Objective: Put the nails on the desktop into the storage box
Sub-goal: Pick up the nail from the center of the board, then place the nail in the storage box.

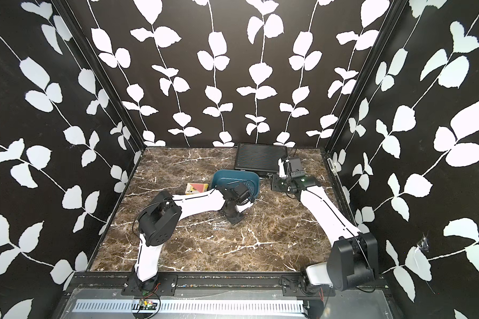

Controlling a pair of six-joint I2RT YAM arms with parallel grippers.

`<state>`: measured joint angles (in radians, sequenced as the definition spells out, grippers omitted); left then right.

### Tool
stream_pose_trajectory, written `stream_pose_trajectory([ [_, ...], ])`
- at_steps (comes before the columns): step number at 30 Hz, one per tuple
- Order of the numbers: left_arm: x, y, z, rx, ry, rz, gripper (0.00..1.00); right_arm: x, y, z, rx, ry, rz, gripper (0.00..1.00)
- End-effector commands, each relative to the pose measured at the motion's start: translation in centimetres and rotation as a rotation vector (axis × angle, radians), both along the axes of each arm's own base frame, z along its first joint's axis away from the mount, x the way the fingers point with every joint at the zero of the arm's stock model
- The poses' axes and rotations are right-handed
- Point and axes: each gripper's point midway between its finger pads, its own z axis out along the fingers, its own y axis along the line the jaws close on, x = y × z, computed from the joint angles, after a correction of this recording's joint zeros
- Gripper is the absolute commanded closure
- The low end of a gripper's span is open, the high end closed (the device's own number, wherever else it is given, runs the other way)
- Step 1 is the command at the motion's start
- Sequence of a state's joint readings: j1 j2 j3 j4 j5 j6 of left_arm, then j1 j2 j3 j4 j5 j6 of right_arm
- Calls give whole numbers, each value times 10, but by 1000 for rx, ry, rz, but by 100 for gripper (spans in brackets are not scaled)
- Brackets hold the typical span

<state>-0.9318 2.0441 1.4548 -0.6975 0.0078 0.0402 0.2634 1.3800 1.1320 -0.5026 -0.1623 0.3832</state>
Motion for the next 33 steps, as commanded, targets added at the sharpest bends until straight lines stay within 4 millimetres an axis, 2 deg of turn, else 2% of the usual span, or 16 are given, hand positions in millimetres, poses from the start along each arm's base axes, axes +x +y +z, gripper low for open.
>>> stream_pose_trajectory([
  [1, -29, 8, -22, 65, 116, -15, 100, 3, -3, 7, 15, -43, -30, 50],
  [3, -26, 4, -14, 42, 103, -8, 100, 4, -4, 11, 22, -57, -39, 29],
  [4, -25, 1, -8, 26, 98, -5, 100, 5, -4, 13, 25, -68, -39, 5],
  [5, -24, -2, -2, 11, 92, -1, 100, 6, -2, 15, 29, -75, -35, 0],
  [12, -15, -19, 48, -111, 47, 46, 100, 8, 0, 23, 40, -98, -23, 0],
  [19, -3, -14, 94, -255, 11, 163, 100, 6, 1, 21, 53, -99, -24, 0],
  [25, 47, 5, 147, -457, -46, 406, 100, 2, 4, 20, 74, -93, -11, 0],
  [27, 64, 10, 156, -483, -68, 470, 100, 0, 6, 21, 77, -91, 6, 0],
  [30, 88, 11, 156, -481, -86, 530, 100, -1, 9, 26, 67, -100, 46, 0],
  [33, 107, -1, 149, -478, -82, 549, 100, -3, 13, 35, 53, -134, 99, 0],
])
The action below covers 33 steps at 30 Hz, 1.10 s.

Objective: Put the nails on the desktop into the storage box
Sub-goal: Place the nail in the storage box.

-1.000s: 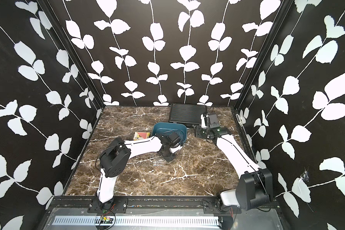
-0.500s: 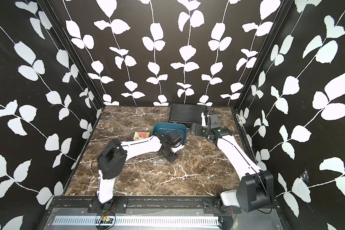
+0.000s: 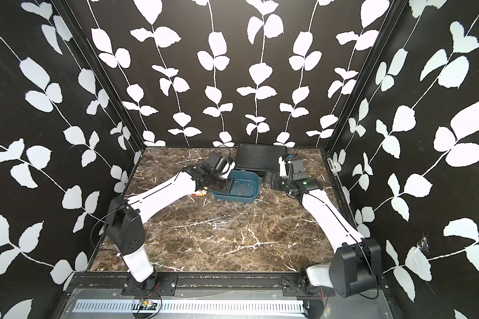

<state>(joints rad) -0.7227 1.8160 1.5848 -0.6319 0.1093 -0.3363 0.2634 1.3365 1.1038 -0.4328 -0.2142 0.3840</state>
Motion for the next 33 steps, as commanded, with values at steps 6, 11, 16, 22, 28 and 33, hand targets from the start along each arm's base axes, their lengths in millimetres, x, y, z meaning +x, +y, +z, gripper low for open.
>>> stream_pose_trajectory([
  [6, 45, -36, -29, -6, 29, 23, 100, -11, 11, 32, -43, -131, 177, 0],
  [11, 53, -43, -56, 22, 66, 22, 100, -16, 12, 37, -58, -160, 209, 0],
  [16, 53, -46, -81, 8, 114, 56, 100, -18, 11, 40, -53, -161, 202, 1],
  [22, 52, -45, -84, 24, 113, 41, 94, -18, 21, 48, -27, -163, 226, 0],
  [28, 50, -43, -64, -7, 69, 31, 68, -24, 44, 51, -44, -171, 323, 1],
  [33, 38, -23, -36, -3, 16, 47, 60, -32, 62, 48, -58, -149, 411, 0],
])
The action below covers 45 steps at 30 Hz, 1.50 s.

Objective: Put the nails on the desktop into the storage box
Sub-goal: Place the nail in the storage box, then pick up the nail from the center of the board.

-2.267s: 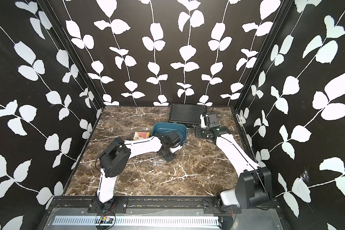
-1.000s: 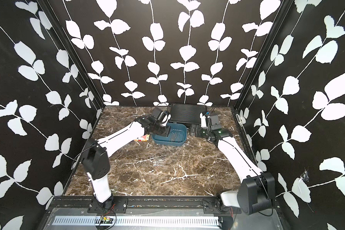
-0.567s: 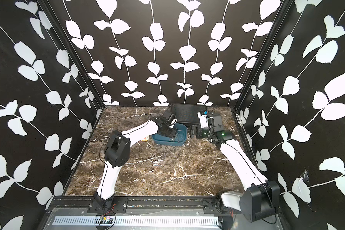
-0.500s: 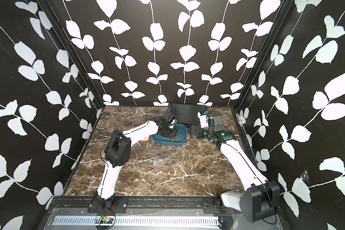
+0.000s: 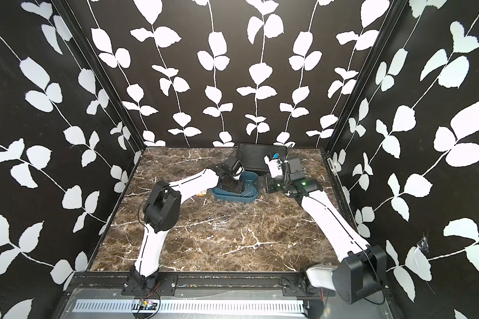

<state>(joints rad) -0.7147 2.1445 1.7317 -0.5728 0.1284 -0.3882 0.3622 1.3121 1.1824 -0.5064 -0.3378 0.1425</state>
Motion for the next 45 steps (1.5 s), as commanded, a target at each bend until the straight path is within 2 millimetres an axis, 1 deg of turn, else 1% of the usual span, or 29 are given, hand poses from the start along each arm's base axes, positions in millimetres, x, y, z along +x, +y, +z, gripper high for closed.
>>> stream_pose_trajectory([
  [1, -6, 18, 66, -42, -125, 14, 60, -6, 16, 14, -6, -27, 96, 1],
  [2, -11, 26, 69, -31, -136, 20, 59, -10, 20, 14, -13, -27, 123, 1],
  [4, -25, 51, 79, 1, -162, 45, 58, -23, 32, 11, -41, -32, 208, 1],
  [6, -42, 74, 80, 31, -161, 73, 57, -37, 45, 3, -90, -33, 301, 1],
  [7, -45, 96, 78, 45, -153, 119, 57, -46, 53, -3, -116, -28, 354, 0],
  [10, -68, 136, 69, 57, -125, 205, 56, -70, 75, -23, -168, -7, 497, 0],
  [11, -75, 145, 65, 57, -116, 226, 56, -75, 81, -30, -180, -2, 535, 1],
  [13, -86, 163, 58, 48, -98, 272, 56, -89, 96, -43, -194, 2, 625, 5],
  [14, -90, 167, 56, 45, -94, 286, 56, -94, 101, -50, -201, 11, 657, 7],
  [15, -95, 173, 53, 44, -85, 299, 55, -98, 107, -56, -203, 20, 693, 12],
  [17, -100, 177, 51, 40, -82, 311, 55, -105, 116, -70, -222, 36, 748, 19],
  [21, -107, 185, 50, 52, -76, 322, 55, -116, 130, -105, -316, 46, 859, 28],
  [22, -108, 187, 51, 56, -78, 326, 54, -116, 134, -114, -340, 45, 874, 32],
  [24, -111, 191, 51, 56, -80, 335, 54, -115, 140, -126, -392, 22, 899, 38],
  [26, -113, 195, 49, 59, -77, 344, 53, -111, 144, -140, -472, -5, 915, 46],
  [28, -116, 199, 50, 59, -75, 351, 53, -105, 148, -149, -538, -28, 929, 51],
  [30, -117, 205, 49, 61, -73, 362, 52, -96, 151, -155, -583, -55, 908, 51],
  [33, -118, 211, 51, 59, -73, 374, 52, -89, 154, -165, -631, -82, 904, 51],
  [34, -119, 214, 50, 61, -70, 378, 52, -82, 161, -159, -638, -115, 896, 51],
  [42, -121, 231, 49, 58, -46, 394, 51, -78, 176, -176, -708, -144, 925, 52],
  [45, -121, 234, 49, 54, -38, 393, 51, -78, 180, -183, -729, -142, 934, 54],
])
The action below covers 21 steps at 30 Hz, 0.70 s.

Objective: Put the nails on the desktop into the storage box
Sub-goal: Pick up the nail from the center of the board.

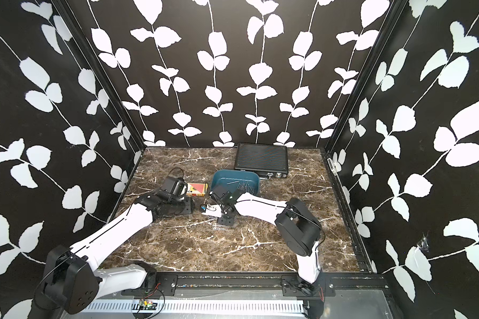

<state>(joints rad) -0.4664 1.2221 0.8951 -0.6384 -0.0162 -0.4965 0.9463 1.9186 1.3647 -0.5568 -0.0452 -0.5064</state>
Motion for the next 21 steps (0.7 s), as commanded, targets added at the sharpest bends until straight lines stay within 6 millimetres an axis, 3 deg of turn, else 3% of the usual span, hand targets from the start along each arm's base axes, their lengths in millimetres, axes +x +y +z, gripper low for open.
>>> stream_pose_trajectory([
  [1, -8, 5, 0, -2, 17, -22, 51, 6, 10, -1, -18, -44, 20, 54],
  [9, -3, 9, 2, -11, 23, -29, 51, 4, 7, -15, -54, -33, 30, 59],
  [21, -2, 11, -5, -20, 40, -24, 51, 5, 5, -24, -75, -21, 3, 84],
])
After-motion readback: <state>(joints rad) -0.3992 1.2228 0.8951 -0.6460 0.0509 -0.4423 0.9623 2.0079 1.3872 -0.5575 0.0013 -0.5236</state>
